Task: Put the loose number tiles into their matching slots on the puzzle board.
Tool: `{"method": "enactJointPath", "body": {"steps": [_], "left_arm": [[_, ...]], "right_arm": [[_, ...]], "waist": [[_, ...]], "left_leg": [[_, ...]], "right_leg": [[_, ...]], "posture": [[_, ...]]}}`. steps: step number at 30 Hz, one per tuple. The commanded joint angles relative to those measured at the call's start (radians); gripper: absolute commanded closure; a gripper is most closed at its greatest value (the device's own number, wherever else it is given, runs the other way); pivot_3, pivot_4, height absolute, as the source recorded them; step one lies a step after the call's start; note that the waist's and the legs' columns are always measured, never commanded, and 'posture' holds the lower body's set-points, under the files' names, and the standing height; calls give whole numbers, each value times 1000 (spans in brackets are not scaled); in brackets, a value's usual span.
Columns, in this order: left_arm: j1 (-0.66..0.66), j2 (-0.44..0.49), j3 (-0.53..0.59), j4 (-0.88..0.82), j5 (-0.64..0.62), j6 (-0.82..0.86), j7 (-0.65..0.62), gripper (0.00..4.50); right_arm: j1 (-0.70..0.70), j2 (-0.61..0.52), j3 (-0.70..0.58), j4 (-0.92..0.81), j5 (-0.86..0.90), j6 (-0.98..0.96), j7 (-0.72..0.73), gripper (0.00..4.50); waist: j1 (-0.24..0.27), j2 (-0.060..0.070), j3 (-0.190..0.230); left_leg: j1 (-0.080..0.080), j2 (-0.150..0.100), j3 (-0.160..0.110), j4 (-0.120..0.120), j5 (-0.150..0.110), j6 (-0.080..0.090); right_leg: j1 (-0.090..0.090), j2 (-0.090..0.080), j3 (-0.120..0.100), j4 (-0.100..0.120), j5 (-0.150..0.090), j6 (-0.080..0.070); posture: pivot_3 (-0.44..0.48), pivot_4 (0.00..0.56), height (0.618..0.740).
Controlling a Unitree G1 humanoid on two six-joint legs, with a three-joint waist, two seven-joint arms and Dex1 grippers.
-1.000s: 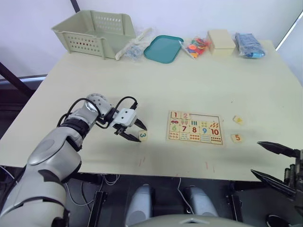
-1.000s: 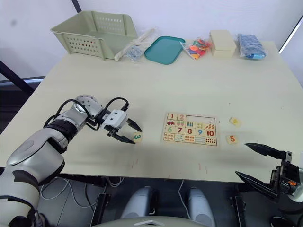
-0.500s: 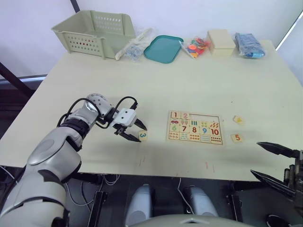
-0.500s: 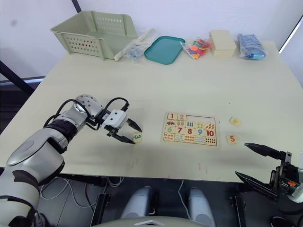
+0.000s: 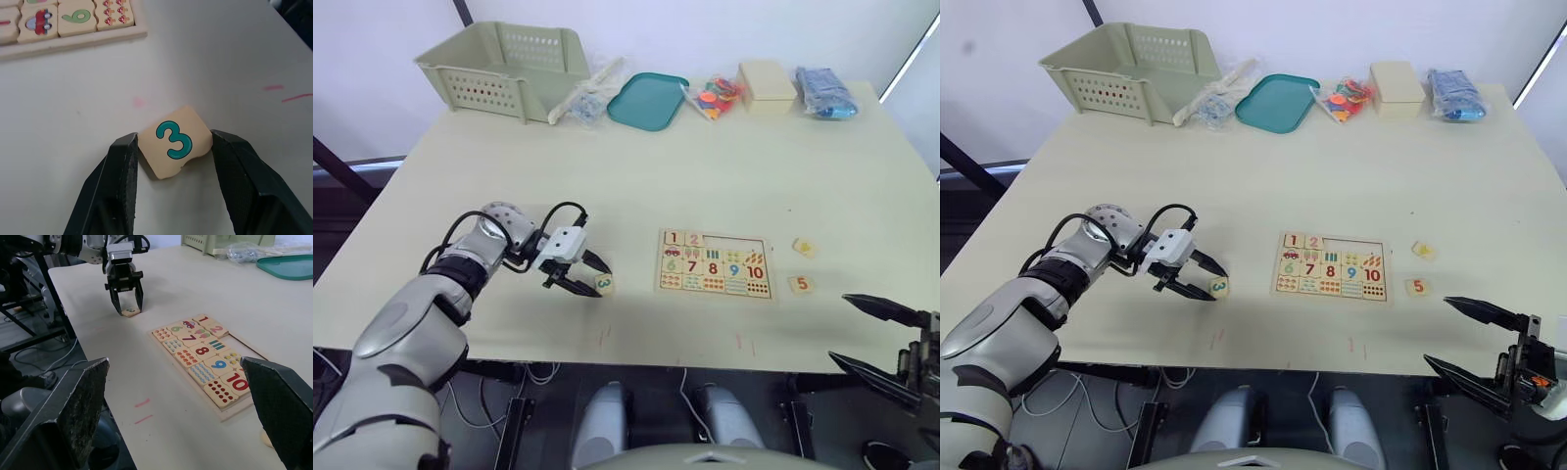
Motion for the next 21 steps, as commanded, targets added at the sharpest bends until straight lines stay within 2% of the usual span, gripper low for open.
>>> {"method": "enactJointPath", "body": {"steps": [1,3,5,8,10,16,21], "left_arm": [[85,53,188,-198,-20,183,46,2702],[157,84,269,-340,-6,284,139,2702],[251,124,352,-531,3,421,295,2702],[410,178,488,-872,-44,724,592,2702],[510,179,593,-1084,-132,965,830,2702],[685,90,767,-1457,-243,1426,1302,2702],[700,-65,865,-1550,-305,1664,1540,2702]], "right_arm": [[-21,-1,15,-10,2,-15,-1,0],[-29,-1,22,-7,1,-15,-1,0],[-38,-3,29,-2,0,-14,-1,0],[-44,-5,33,6,2,-15,5,0],[-54,-10,36,12,4,-11,6,0],[-85,-30,45,32,17,8,13,0],[-94,-48,40,41,31,32,22,0]], "waist": [[-2,0,0],[0,0,0],[2,0,0],[3,1,0],[5,1,0],[5,1,0],[6,1,0]], "left_leg": [[0,0,0,0,0,0],[-1,1,-1,0,0,0],[-2,1,-2,0,0,0],[-2,3,-7,0,0,0],[-3,2,-8,0,0,0],[-3,1,-10,0,0,0],[-2,0,-11,0,0,0]], "right_leg": [[0,0,0,0,0,0],[-2,0,0,0,0,0],[-2,-1,0,0,0,0],[-2,-3,-1,1,0,0],[-2,-4,-2,1,0,0],[-1,-4,-4,1,0,0],[-1,-4,-4,1,0,0]], "posture": [[0,150,740],[0,150,740],[0,150,740],[0,150,740],[0,150,740],[0,150,740],[0,150,740]]}}
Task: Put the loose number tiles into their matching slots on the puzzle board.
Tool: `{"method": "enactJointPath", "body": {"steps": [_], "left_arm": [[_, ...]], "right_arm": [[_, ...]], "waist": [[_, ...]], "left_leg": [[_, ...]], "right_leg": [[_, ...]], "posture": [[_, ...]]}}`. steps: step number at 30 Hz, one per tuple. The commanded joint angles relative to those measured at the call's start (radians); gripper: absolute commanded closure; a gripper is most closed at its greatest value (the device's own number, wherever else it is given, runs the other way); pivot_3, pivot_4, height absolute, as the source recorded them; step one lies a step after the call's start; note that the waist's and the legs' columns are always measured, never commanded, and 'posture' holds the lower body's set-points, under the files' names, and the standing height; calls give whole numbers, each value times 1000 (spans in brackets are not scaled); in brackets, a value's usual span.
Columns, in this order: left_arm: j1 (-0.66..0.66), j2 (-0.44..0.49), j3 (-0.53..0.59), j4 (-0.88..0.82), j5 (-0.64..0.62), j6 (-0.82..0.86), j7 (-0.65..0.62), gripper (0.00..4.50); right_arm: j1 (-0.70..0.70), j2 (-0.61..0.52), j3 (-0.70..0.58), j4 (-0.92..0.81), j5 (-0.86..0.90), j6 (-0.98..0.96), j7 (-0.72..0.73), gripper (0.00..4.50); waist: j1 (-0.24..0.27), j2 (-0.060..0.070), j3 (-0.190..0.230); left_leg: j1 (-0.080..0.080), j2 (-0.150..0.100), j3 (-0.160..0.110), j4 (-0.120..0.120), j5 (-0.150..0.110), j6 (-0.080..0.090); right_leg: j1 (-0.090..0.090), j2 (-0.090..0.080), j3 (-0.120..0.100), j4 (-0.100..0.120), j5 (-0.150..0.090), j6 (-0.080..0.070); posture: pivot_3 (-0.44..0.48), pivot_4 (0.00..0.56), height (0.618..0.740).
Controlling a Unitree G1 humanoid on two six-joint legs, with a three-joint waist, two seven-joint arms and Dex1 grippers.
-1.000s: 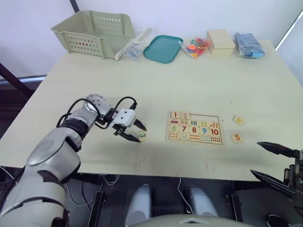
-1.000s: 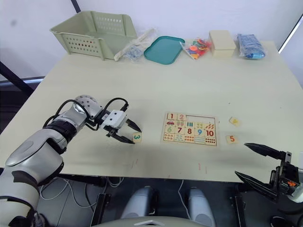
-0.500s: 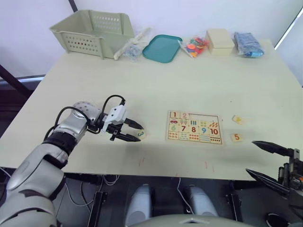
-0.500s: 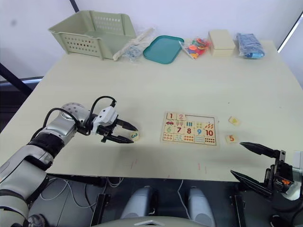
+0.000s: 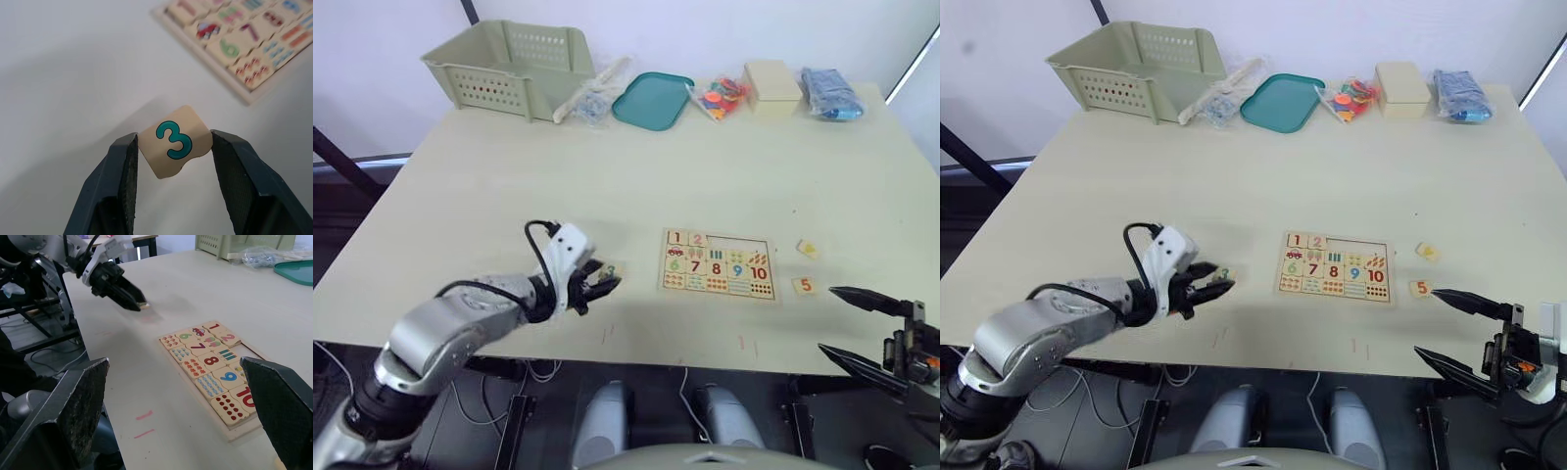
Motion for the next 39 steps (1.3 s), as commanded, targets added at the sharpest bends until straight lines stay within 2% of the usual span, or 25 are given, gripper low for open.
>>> {"method": "enactJointPath", "body": {"steps": [1,4,10,13,14,15,16,18,20,22,24,27,31,32,35,39], "left_arm": [[-11,-84,103,-63,-36,153,161,2702],[-15,-170,150,-78,-42,263,251,2702],[-8,-262,160,-92,-22,377,295,2702],[20,-296,190,-103,-36,382,282,1217],[27,-296,211,-113,-39,380,266,977],[35,-274,232,-125,-42,371,240,372],[45,-246,248,-137,-44,361,213,210],[81,-184,288,-152,-70,323,114,210],[125,-77,309,-148,-59,208,-74,210],[191,63,301,-96,37,23,-287,210],[231,134,307,0,88,-169,-536,210],[239,200,263,156,185,-413,-802,210],[127,221,168,370,282,-657,-1077,210],[60,209,126,459,323,-716,-1132,210],[-99,169,25,669,439,-864,-1231,210],[-241,93,-69,836,526,-954,-1316,210]], "right_arm": [[1,-18,-25,-11,34,19,8,0],[11,-27,-38,-23,48,36,6,0],[19,-53,-44,-27,64,63,17,0],[13,-55,-36,-23,62,67,17,0],[11,-54,-32,-22,61,66,16,0],[8,-52,-27,-19,58,64,16,0],[5,-50,-23,-17,56,63,15,0],[-7,-42,-12,-14,52,58,10,0],[-20,-33,1,-13,46,53,2,0],[-27,-22,10,-15,40,47,-3,0],[-32,-12,18,-17,35,39,-9,0],[-36,0,23,-20,28,33,-15,0],[-18,12,16,-45,28,29,-25,0],[2,13,4,-62,37,32,-21,0],[35,14,-10,-99,51,36,-20,0],[60,11,-21,-137,64,43,-29,0]], "waist": [[0,0,0],[0,0,0],[-1,0,0],[0,0,-1],[0,0,-1],[-1,0,-1],[-2,0,-1],[-4,0,-1],[-10,-2,0],[-9,-1,0],[-5,0,0],[1,1,0],[1,0,0],[1,1,0],[2,0,0],[-4,-1,1]], "left_leg": [[0,0,0,0,0,0],[1,-1,0,0,0,0],[2,-2,0,0,0,0],[3,-3,1,0,0,0],[3,-3,1,0,0,0],[3,-3,1,0,0,0],[3,-3,1,0,0,0],[3,-2,1,-1,0,0],[5,-1,3,-2,0,0],[7,-1,5,-3,0,0],[8,-1,8,-4,0,0],[9,-2,13,-4,0,0],[8,-1,14,-5,0,0],[8,-1,14,-5,0,0],[8,-1,13,-5,0,0],[8,-1,13,-5,0,0]], "right_leg": [[0,0,0,0,0,0],[1,1,0,0,0,0],[2,1,0,0,0,0],[2,1,1,-1,0,0],[2,1,1,-1,0,0],[3,1,1,-1,0,0],[3,1,1,-1,0,0],[2,1,1,-1,0,-1],[2,2,2,0,-1,-3],[3,2,2,0,-4,-7],[3,1,2,0,-5,-9],[3,0,2,-1,-5,-9],[3,0,2,-2,-5,-9],[3,0,2,-2,-5,-9],[3,1,2,-2,-6,-9],[4,2,2,-2,-3,-4]], "posture": [[0,150,740],[0,150,740],[0,150,740],[0,150,740],[0,150,740],[0,150,740],[0,150,740],[0,150,740],[0,150,740],[0,150,740],[0,150,740],[0,150,740],[0,150,740],[0,150,740],[0,150,740],[0,150,740]]}}
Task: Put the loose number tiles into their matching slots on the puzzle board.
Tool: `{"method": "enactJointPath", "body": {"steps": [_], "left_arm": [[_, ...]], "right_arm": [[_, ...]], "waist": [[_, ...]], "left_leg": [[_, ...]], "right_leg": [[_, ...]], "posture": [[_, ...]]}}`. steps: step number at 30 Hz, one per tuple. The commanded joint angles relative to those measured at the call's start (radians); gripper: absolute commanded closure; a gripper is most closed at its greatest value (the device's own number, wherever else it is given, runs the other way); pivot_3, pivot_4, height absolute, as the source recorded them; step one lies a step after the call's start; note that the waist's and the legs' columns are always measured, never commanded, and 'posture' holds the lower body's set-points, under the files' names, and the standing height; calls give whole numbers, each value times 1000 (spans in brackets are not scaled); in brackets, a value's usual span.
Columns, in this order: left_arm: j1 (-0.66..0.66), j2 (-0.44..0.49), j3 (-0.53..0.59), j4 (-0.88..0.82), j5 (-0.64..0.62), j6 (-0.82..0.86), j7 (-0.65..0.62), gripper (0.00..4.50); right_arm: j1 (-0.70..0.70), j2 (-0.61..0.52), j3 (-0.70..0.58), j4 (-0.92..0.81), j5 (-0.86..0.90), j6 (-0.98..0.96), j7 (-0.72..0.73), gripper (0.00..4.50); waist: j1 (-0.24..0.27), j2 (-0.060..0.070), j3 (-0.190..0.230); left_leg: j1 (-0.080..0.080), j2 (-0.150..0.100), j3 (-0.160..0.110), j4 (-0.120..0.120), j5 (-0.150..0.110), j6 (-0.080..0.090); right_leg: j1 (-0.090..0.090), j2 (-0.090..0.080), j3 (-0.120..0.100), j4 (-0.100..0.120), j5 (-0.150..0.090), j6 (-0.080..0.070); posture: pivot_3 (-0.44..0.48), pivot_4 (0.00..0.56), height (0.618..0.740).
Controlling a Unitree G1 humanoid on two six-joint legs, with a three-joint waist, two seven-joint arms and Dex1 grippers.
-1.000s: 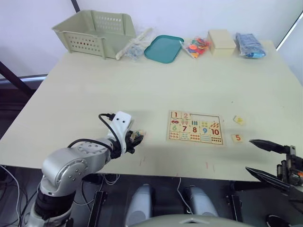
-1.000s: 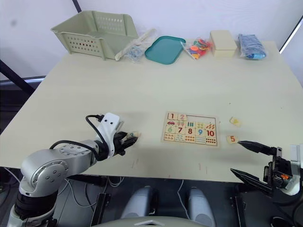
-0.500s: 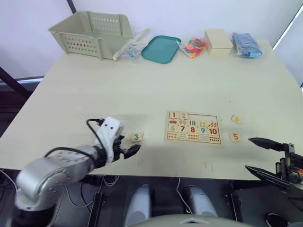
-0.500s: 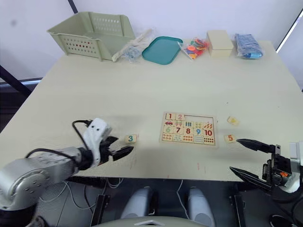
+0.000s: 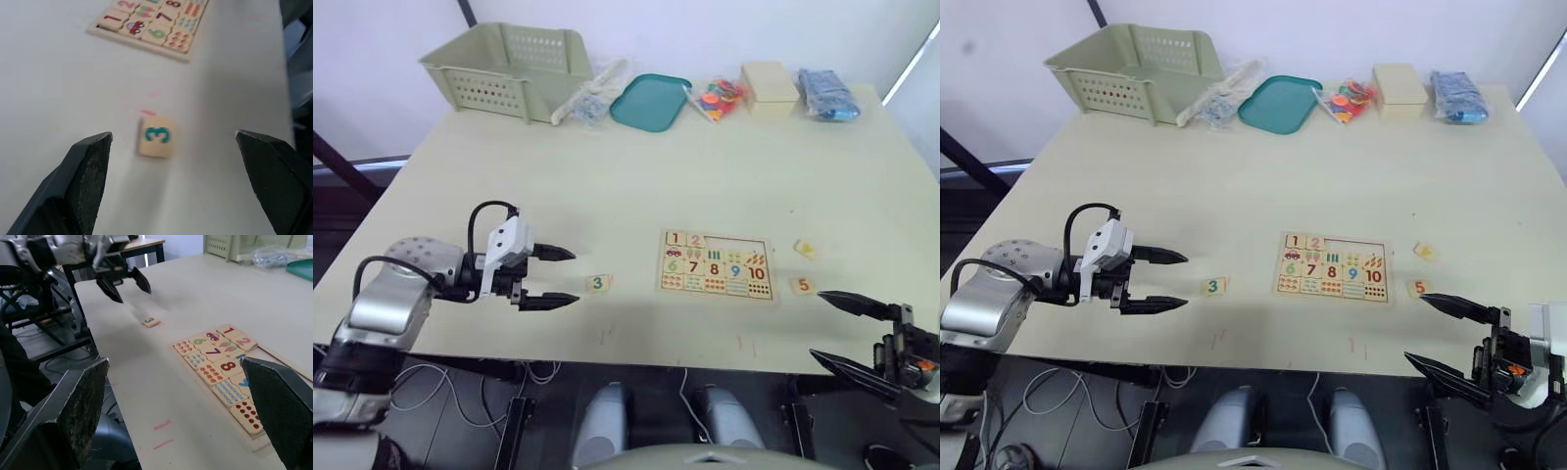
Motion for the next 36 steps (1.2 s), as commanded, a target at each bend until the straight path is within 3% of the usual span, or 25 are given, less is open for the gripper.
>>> {"method": "enactJointPath", "body": {"steps": [1,5,11,14,36], "left_arm": [[-71,-43,-58,107,68,-86,-69,210],[-116,-88,-83,203,124,-150,-75,210],[-103,-117,-85,196,161,-164,-55,210],[-85,-125,-79,173,169,-156,-35,1359],[39,-116,-26,50,167,-110,83,1359]], "right_arm": [[15,-6,-38,-53,29,-6,-6,0],[29,-5,-46,-60,24,-12,-5,0],[41,0,-53,-65,17,-22,-11,0],[43,2,-52,-66,14,-26,-15,0],[43,4,-34,-37,-2,-53,-17,0]], "waist": [[-2,0,0],[-5,-1,0],[0,-1,0],[0,-1,0],[-1,0,0]], "left_leg": [[0,0,0,0,0,0],[0,0,-1,0,0,0],[0,1,-1,0,0,0],[0,1,-1,0,0,0],[0,1,-1,0,0,0]], "right_leg": [[0,0,0,0,0,0],[0,1,0,1,0,0],[0,1,0,1,0,0],[0,1,0,1,0,0],[0,0,0,2,0,0]], "posture": [[0,150,740],[0,150,740],[0,150,740],[0,150,740],[0,150,740]]}}
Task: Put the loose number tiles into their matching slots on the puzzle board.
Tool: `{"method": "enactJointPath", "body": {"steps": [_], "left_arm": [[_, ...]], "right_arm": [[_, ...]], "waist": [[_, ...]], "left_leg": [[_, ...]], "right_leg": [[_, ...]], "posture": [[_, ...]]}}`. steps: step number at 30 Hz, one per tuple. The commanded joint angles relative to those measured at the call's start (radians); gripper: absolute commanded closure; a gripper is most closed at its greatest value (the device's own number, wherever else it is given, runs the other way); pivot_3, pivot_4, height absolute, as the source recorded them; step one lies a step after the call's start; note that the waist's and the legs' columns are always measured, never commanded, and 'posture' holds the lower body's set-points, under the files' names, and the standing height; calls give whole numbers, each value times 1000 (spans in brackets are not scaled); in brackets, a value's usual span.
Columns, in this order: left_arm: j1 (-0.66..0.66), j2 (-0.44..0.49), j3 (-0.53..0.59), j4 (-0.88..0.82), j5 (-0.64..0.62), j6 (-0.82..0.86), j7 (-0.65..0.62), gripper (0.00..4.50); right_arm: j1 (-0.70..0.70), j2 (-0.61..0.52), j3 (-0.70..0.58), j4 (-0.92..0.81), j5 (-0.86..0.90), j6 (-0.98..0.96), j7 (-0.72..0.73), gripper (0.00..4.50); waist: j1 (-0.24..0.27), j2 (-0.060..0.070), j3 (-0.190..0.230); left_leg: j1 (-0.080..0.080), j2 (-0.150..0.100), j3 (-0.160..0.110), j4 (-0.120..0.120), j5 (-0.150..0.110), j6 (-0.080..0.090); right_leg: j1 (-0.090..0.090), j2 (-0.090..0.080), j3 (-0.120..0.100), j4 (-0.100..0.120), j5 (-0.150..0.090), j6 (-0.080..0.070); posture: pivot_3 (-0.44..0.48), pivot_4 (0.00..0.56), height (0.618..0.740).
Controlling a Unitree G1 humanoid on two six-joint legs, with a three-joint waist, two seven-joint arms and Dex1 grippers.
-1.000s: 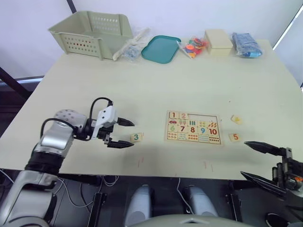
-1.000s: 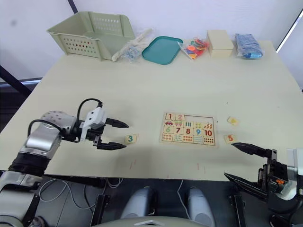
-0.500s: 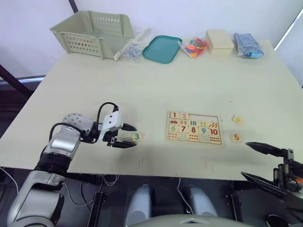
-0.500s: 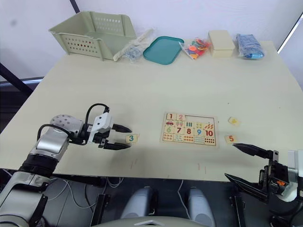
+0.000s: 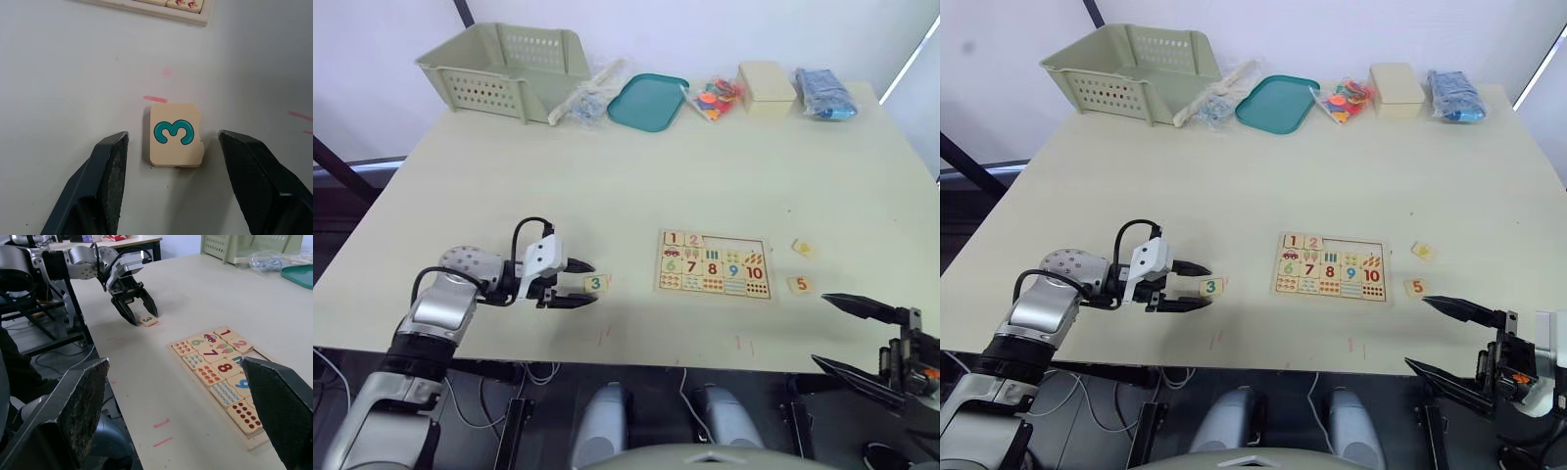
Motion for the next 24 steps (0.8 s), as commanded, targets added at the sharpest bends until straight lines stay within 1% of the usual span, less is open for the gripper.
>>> {"method": "enactJointPath", "body": {"steps": [1,16,17,18,20,21,24], "left_arm": [[14,14,17,-14,6,-5,6,1359],[27,20,17,8,7,-47,-4,1359],[28,20,17,10,6,-50,-7,1937],[27,20,17,11,5,-53,-9,2191],[24,19,17,16,3,-56,-12,3276],[22,18,18,17,1,-56,-13,3510],[19,19,22,16,-5,-56,-17,3548]], "right_arm": [[2,3,-19,-8,8,-16,4,0],[-5,5,-9,-8,2,-14,0,0],[-5,5,-8,-9,1,-14,0,0],[-7,6,-7,-8,1,-14,0,0],[-10,6,-6,-6,-1,-14,-2,0],[-11,6,-5,-5,-1,-15,-2,0],[-11,10,-3,-5,-4,-18,-3,0]], "waist": [[0,0,0],[0,0,0],[0,0,0],[0,0,0],[0,0,0],[0,0,0],[0,0,0]], "left_leg": [[0,0,0,0,0,0],[0,0,0,0,0,0],[0,0,0,0,0,0],[0,0,0,0,0,0],[0,0,0,0,0,0],[0,0,0,0,0,0],[0,0,0,0,0,0]], "right_leg": [[0,0,0,0,0,0],[0,0,0,0,0,0],[0,0,0,0,0,0],[0,0,0,0,0,0],[0,0,0,0,0,0],[0,0,0,0,0,0],[0,0,0,0,0,0]], "posture": [[0,150,740],[0,150,740],[0,150,740],[0,150,740],[0,150,740],[0,150,740],[0,150,740]]}}
